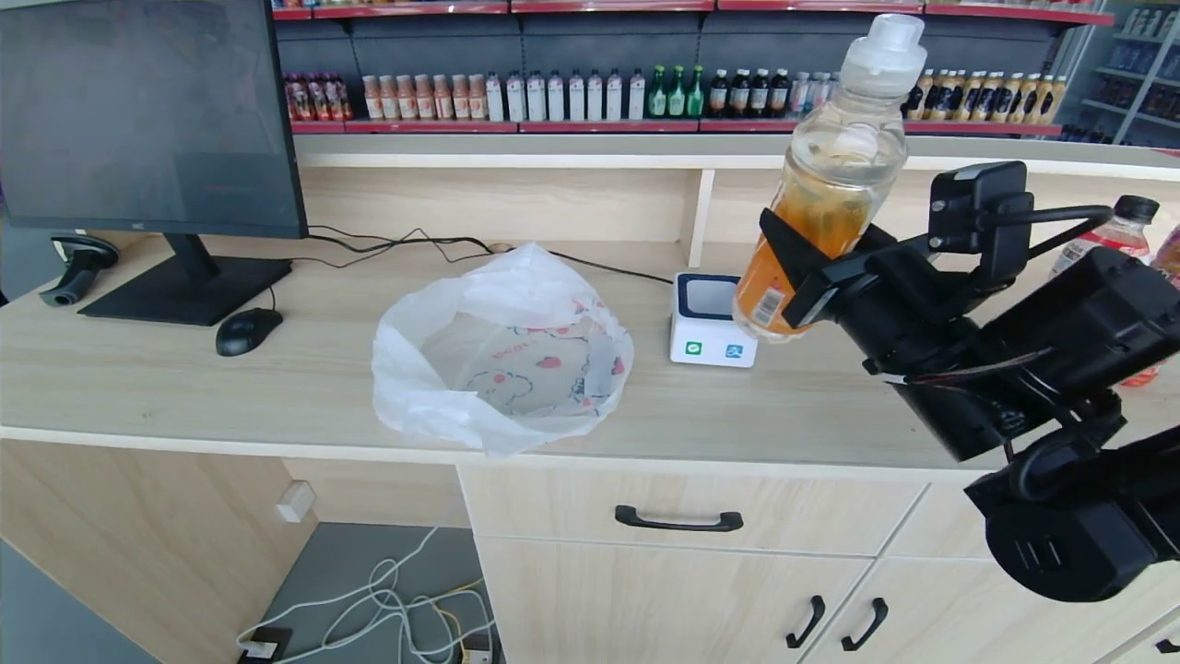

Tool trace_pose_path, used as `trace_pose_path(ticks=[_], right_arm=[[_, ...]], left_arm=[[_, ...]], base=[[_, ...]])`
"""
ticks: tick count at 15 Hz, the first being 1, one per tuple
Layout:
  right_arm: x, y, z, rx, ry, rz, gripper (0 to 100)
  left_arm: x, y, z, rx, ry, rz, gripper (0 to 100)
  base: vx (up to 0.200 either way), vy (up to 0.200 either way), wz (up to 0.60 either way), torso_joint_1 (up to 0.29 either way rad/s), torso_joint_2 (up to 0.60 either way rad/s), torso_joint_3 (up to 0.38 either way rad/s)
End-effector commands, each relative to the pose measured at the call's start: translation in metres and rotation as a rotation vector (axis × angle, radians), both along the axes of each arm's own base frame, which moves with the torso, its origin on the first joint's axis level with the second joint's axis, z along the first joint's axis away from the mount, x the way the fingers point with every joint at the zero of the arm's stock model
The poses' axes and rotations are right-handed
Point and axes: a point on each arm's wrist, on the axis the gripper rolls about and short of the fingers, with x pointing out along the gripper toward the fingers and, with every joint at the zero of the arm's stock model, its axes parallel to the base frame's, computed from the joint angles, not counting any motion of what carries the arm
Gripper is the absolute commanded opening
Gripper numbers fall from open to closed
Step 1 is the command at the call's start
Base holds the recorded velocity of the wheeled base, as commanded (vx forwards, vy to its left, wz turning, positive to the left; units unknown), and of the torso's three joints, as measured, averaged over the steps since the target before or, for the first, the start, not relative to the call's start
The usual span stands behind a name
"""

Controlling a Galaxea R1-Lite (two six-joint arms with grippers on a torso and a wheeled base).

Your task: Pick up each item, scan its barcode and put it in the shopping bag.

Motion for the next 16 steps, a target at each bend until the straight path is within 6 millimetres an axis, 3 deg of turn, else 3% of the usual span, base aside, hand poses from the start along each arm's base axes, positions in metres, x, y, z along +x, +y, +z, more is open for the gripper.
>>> trace_pose_path(ticks=[1, 4, 6, 11, 16], right_arm=[[0.027, 0.007, -0.011, -0.008, 0.004, -0.019, 0], [0.068, 0.017, -0.005, -0.019, -0.099, -0.064, 0], [0.079, 0.023, -0.002, -0.077, -0.172, -0.036, 0], [0.083, 0.026, -0.010, -0.226, -0.244, 0.046, 0], [0.098, -0.006, -0.015, -0.484, -0.409, 0.131, 0]], left_arm=[[0.000, 0.000, 0.000, -0.001, 0.001, 0.002, 100], [0.000, 0.000, 0.000, -0.003, 0.001, 0.002, 100], [0.000, 0.000, 0.000, -0.001, -0.001, 0.002, 100], [0.000, 0.000, 0.000, -0.006, -0.001, 0.003, 100], [0.000, 0.000, 0.000, -0.006, -0.002, 0.003, 100]], base=[[0.000, 0.000, 0.00, 0.000, 0.00, 0.000], [0.000, 0.000, 0.00, 0.000, 0.00, 0.000], [0.000, 0.000, 0.00, 0.000, 0.00, 0.000], [0.000, 0.000, 0.00, 0.000, 0.00, 0.000], [0.000, 0.000, 0.00, 0.000, 0.00, 0.000]])
